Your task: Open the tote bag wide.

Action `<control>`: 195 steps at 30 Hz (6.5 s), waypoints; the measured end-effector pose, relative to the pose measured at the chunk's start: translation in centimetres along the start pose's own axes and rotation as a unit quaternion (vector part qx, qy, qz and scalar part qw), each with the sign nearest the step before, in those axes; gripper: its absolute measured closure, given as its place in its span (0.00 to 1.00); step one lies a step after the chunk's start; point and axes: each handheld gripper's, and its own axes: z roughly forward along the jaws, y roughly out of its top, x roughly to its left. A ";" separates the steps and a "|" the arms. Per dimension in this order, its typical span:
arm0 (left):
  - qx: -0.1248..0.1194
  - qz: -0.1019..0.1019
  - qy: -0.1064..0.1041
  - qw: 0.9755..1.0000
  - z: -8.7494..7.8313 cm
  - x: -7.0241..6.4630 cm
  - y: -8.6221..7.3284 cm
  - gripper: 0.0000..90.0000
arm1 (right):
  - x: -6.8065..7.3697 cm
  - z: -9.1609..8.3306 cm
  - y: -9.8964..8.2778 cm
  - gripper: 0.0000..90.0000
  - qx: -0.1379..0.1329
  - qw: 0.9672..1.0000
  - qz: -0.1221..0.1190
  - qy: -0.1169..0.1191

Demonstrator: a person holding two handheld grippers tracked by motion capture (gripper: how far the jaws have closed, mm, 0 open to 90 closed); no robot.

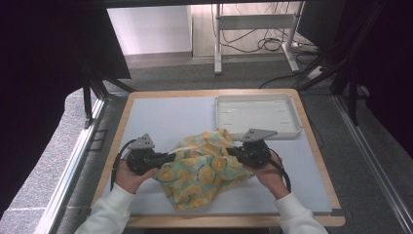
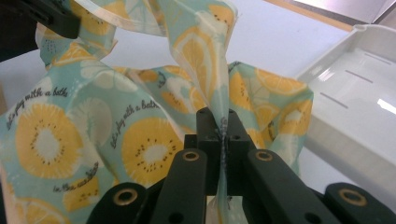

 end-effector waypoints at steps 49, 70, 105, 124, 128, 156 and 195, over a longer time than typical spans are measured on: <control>0.039 0.010 -0.069 0.997 0.0 -3.9 -5.3 0.99 | 2.8 -1.7 -7.3 0.97 0.073 0.994 0.033 0.081; 0.105 0.024 -0.076 0.991 2.3 -4.4 -7.5 0.99 | 2.9 -1.2 -9.5 0.97 0.123 0.988 0.049 0.083; 0.048 0.032 -0.065 0.996 0.1 -4.9 -6.1 0.52 | 2.7 -4.5 -9.0 0.49 0.057 0.996 0.043 0.060; 0.018 -0.019 0.012 1.000 1.6 -1.3 -3.0 0.54 | 0.4 -2.4 -4.9 0.48 0.021 0.999 0.046 0.007; 0.031 -0.009 0.005 0.999 2.7 -1.4 -2.8 0.53 | 0.5 -1.4 -4.3 0.48 0.028 0.999 0.033 0.007; 0.095 0.009 -0.002 0.995 5.1 -1.9 -4.3 0.83 | 2.9 2.5 -4.2 0.51 0.090 0.996 -0.022 0.018; 0.102 0.028 0.032 0.994 5.2 -2.0 -4.7 0.71 | 1.4 1.4 0.9 0.99 -0.017 1.000 0.007 0.025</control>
